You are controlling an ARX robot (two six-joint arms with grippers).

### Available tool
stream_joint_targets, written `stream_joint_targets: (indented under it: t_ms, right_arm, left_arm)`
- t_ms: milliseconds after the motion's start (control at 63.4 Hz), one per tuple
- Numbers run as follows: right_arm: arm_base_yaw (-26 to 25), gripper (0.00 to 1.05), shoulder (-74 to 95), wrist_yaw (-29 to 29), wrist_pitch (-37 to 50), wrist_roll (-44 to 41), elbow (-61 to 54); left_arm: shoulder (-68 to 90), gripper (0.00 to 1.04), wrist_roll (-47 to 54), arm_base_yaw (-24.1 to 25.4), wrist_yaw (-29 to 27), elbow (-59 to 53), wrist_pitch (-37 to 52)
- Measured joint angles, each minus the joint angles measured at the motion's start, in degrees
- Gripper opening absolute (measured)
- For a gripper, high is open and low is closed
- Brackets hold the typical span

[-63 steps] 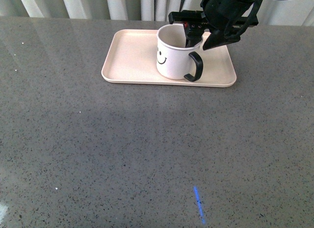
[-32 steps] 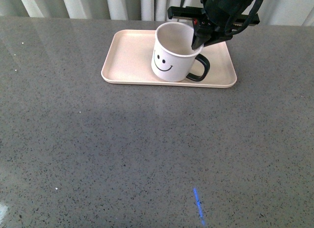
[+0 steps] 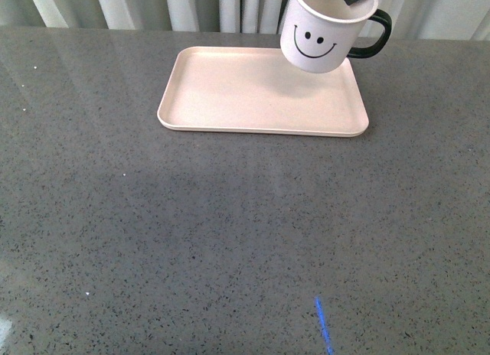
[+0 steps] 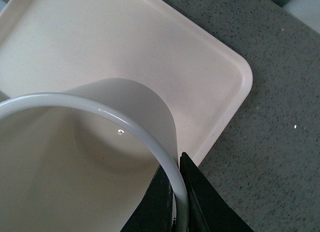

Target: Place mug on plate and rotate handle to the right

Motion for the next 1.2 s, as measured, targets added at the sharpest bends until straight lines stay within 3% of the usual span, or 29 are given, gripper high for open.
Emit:
stream_joint_targets:
  t_ms: [174, 268, 284, 458, 868, 1199]
  right_arm:
    - [0.09, 0.02, 7.54, -2.69, -5.35, -5.27, 9.44]
    - [0.31, 0.02, 13.75, -3.63, -11.37, -7.91, 18.69]
    - [0.31, 0.02, 17.14, -4.00, -15.02, -9.03, 24.70]
    - [0.31, 0.02, 23.96, -4.85, -20.09, -11.52, 34.18]
    - [0.70, 0.02, 27.61, -5.68, -22.67, -14.88, 43.67]
    - [1.27, 0.02, 28.68, -5.05, -22.73, -16.37, 44.06]
  left_arm:
    - [0.00, 0.96, 0.00, 0.00, 0.00, 0.00, 0.00]
    - [0.00, 0.96, 0.00, 0.00, 0.00, 0.00, 0.00]
    - [0.00, 0.96, 0.00, 0.00, 0.00, 0.00, 0.00]
    - [0.00, 0.96, 0.00, 0.00, 0.00, 0.00, 0.00]
    - [0.00, 0.96, 0.00, 0.00, 0.00, 0.00, 0.00]
    - [0.00, 0.96, 0.00, 0.00, 0.00, 0.00, 0.00]
